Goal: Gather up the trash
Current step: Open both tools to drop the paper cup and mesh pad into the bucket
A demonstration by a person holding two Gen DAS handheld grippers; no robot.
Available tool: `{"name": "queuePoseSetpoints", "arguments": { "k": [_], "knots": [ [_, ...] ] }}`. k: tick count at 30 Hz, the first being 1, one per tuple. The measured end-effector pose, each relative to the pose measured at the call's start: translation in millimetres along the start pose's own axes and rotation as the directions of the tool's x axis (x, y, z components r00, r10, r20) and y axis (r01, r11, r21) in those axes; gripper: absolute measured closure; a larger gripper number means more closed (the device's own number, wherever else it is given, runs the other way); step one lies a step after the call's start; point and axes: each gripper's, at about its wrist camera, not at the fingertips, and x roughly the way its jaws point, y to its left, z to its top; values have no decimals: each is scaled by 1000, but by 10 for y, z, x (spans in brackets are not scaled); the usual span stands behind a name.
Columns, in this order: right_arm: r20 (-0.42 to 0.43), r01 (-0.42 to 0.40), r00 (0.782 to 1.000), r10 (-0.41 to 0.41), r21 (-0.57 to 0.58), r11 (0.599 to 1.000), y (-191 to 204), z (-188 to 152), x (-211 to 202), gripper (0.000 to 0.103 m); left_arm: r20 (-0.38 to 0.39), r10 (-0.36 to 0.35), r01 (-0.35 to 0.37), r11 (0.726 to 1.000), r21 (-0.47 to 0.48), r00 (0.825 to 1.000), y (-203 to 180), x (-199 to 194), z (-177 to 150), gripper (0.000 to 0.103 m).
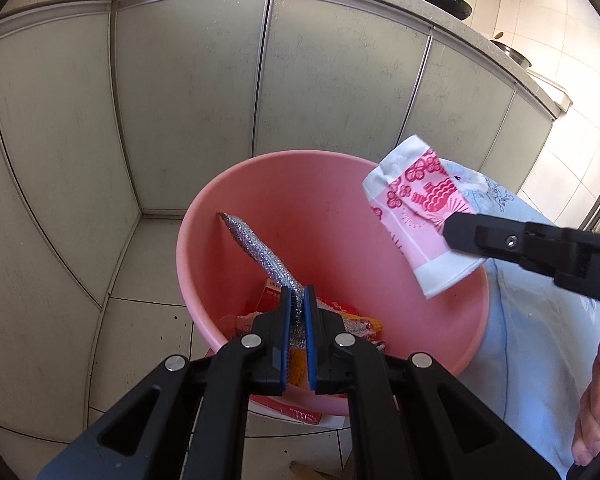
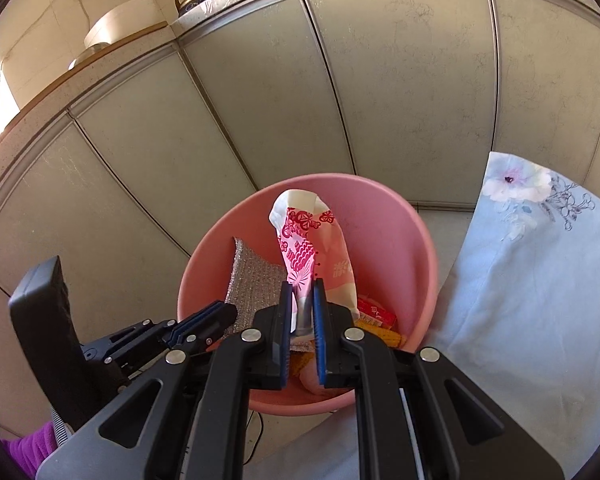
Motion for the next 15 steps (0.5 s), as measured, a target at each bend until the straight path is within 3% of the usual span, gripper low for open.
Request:
{"name": "queuePoseSetpoints", "arguments": {
  "k": [15],
  "knots": [
    [-71, 57, 996, -55, 27, 998, -28, -64, 283, 92, 1, -1, 1, 1000, 0, 1000, -8, 14, 5, 97]
  ]
}}
